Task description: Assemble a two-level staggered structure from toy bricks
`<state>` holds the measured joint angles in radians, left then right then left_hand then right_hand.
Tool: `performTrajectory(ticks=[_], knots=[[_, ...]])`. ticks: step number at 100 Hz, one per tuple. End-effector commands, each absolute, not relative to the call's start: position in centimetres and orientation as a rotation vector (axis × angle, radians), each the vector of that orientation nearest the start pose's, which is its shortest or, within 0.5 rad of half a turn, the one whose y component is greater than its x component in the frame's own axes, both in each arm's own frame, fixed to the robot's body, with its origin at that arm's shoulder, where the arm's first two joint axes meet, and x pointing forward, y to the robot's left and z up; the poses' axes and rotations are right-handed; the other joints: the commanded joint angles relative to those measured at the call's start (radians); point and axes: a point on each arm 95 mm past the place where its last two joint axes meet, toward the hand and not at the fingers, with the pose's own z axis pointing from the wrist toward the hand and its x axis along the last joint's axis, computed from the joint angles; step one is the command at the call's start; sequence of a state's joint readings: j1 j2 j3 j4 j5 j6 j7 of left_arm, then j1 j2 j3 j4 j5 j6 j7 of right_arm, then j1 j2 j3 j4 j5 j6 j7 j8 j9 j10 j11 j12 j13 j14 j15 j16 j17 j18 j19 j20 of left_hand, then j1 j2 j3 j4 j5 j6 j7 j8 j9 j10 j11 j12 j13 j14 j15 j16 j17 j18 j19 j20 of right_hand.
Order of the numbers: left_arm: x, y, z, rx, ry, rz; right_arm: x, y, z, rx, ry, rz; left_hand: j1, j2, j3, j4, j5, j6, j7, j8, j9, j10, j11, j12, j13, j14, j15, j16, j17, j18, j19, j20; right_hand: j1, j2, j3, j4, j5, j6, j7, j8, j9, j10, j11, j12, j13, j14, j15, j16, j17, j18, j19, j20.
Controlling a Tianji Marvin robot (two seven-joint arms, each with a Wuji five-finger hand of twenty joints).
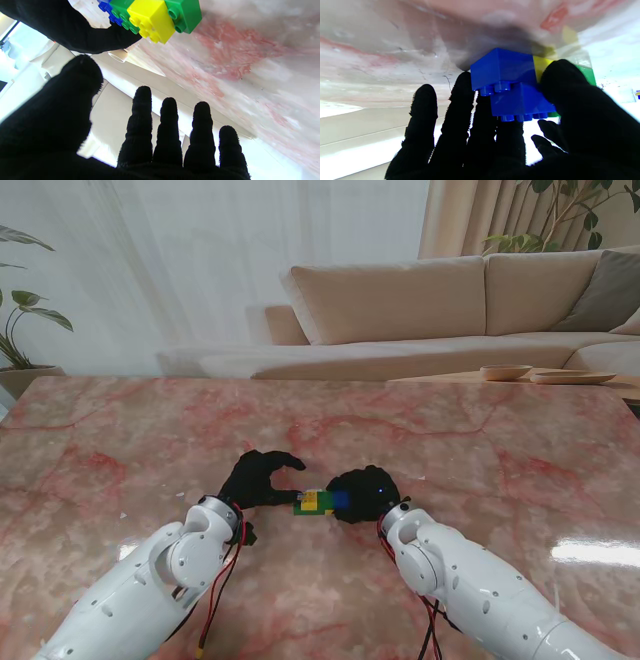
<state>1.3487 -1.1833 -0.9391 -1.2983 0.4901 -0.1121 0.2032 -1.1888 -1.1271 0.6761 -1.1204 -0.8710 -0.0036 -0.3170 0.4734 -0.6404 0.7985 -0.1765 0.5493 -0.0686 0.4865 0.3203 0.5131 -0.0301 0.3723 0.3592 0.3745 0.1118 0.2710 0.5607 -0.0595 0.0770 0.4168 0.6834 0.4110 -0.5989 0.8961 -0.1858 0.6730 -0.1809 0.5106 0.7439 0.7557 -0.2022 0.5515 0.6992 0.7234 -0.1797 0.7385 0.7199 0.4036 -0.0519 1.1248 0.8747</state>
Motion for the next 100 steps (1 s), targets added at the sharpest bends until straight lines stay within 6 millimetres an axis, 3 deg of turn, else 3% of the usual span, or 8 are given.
performTrajectory(ticks=[1, 22, 33, 69, 78, 92, 94, 100], knots=[[42.4, -6.0, -37.4, -1.615, 1.304, -1.862, 43.2, 6.0, -41.1, 1.071, 1.71, 1.487, -0.057, 0.029, -0.034, 0.032, -0.036, 0.017, -0.038, -0.017, -0.046, 0.004, -0.032, -0.024, -0.047, -0.04, -0.043, -0.033, -0.005, -0.018, -0.045, -0.009, -0.032, 0.01, -0.015, 0.059, -0.046, 0.017, -0.034, 0.01, -0.035, 0.019, -0.035, -0.036, -0.037, 0.007, -0.032, -0.027, -0.021, 0.008, -0.023, -0.02], [41.2, -5.0, -36.9, -1.639, 1.278, -1.837, 43.1, 6.0, -41.0, 1.073, 1.718, 1.48, -0.065, 0.046, -0.091, 0.04, -0.063, 0.036, -0.107, -0.053, -0.102, 0.031, -0.056, -0.059, -0.093, -0.049, -0.082, -0.086, -0.004, -0.029, -0.099, -0.075, -0.065, 0.072, -0.216, 0.097, -0.141, 0.084, -0.148, -0.043, -0.149, 0.047, -0.087, -0.107, -0.112, 0.018, -0.116, -0.079, -0.075, 0.015, -0.12, -0.039], [40.7, -4.5, -36.5, -1.646, 1.26, -1.831, 42.9, 5.9, -40.8, 1.069, 1.719, 1.478, -0.065, 0.065, -0.133, 0.047, -0.074, 0.044, -0.141, -0.071, -0.123, 0.028, -0.067, -0.072, -0.111, -0.052, -0.096, -0.102, 0.0, -0.04, -0.131, -0.1, -0.113, 0.067, -0.258, 0.118, -0.206, 0.124, -0.21, -0.075, -0.228, 0.066, -0.123, -0.144, -0.171, 0.026, -0.173, -0.112, -0.122, 0.022, -0.199, -0.058], [39.1, -2.8, -34.2, -1.68, 1.278, -1.849, 41.7, 5.1, -36.3, 1.088, 1.614, 1.548, -0.025, 0.209, -0.449, 0.103, -0.143, 0.121, -0.314, -0.168, -0.224, 0.035, -0.118, -0.13, -0.161, -0.091, -0.143, -0.187, 0.033, -0.1, -0.113, -0.245, -0.295, 0.128, -0.214, 0.139, -0.304, 0.156, -0.308, -0.126, -0.305, 0.09, -0.273, -0.306, -0.242, 0.072, -0.484, -0.298, -0.179, 0.038, -0.476, -0.167], [38.6, -2.4, -33.6, -1.681, 1.269, -1.857, 41.1, 4.6, -35.1, 1.112, 1.577, 1.582, 0.016, 0.282, -0.604, 0.131, -0.144, 0.137, -0.332, -0.179, -0.232, 0.041, -0.122, -0.133, -0.164, -0.092, -0.142, -0.198, 0.039, -0.119, -0.037, -0.293, -0.345, 0.169, -0.205, 0.146, -0.312, 0.159, -0.332, -0.143, -0.287, 0.103, -0.332, -0.368, -0.237, 0.086, -0.557, -0.345, -0.169, 0.022, -0.533, -0.222], [37.7, -1.9, -33.2, -1.696, 1.237, -1.875, 40.2, 3.8, -34.0, 1.157, 1.54, 1.645, 0.012, 0.329, -0.658, 0.145, -0.139, 0.148, -0.342, -0.184, -0.231, 0.042, -0.127, -0.136, -0.158, -0.091, -0.139, -0.201, 0.049, -0.135, 0.028, -0.294, -0.426, 0.225, -0.182, 0.162, -0.299, 0.165, -0.374, -0.193, -0.263, 0.122, -0.403, -0.47, -0.234, 0.085, -0.628, -0.419, -0.138, -0.01, -0.585, -0.323], [37.5, -1.8, -33.2, -1.697, 1.236, -1.876, 40.1, 3.6, -33.8, 1.163, 1.537, 1.655, 0.038, 0.353, -0.726, 0.157, -0.138, 0.149, -0.348, -0.187, -0.233, 0.042, -0.128, -0.137, -0.159, -0.093, -0.136, -0.209, 0.043, -0.139, 0.068, -0.346, -0.433, 0.227, -0.183, 0.162, -0.297, 0.169, -0.376, -0.196, -0.263, 0.126, -0.406, -0.475, -0.237, 0.086, -0.632, -0.422, -0.136, -0.014, -0.586, -0.327], [37.1, -1.5, -33.1, -1.703, 1.242, -1.879, 39.6, 3.3, -33.5, 1.176, 1.527, 1.68, 0.03, 0.374, -0.74, 0.162, -0.145, 0.153, -0.353, -0.19, -0.237, 0.041, -0.134, -0.139, -0.163, -0.097, -0.139, -0.212, 0.044, -0.148, 0.074, -0.357, -0.467, 0.254, -0.175, 0.167, -0.292, 0.18, -0.392, -0.221, -0.256, 0.142, -0.428, -0.513, -0.237, 0.087, -0.648, -0.451, -0.125, -0.021, -0.6, -0.367]])
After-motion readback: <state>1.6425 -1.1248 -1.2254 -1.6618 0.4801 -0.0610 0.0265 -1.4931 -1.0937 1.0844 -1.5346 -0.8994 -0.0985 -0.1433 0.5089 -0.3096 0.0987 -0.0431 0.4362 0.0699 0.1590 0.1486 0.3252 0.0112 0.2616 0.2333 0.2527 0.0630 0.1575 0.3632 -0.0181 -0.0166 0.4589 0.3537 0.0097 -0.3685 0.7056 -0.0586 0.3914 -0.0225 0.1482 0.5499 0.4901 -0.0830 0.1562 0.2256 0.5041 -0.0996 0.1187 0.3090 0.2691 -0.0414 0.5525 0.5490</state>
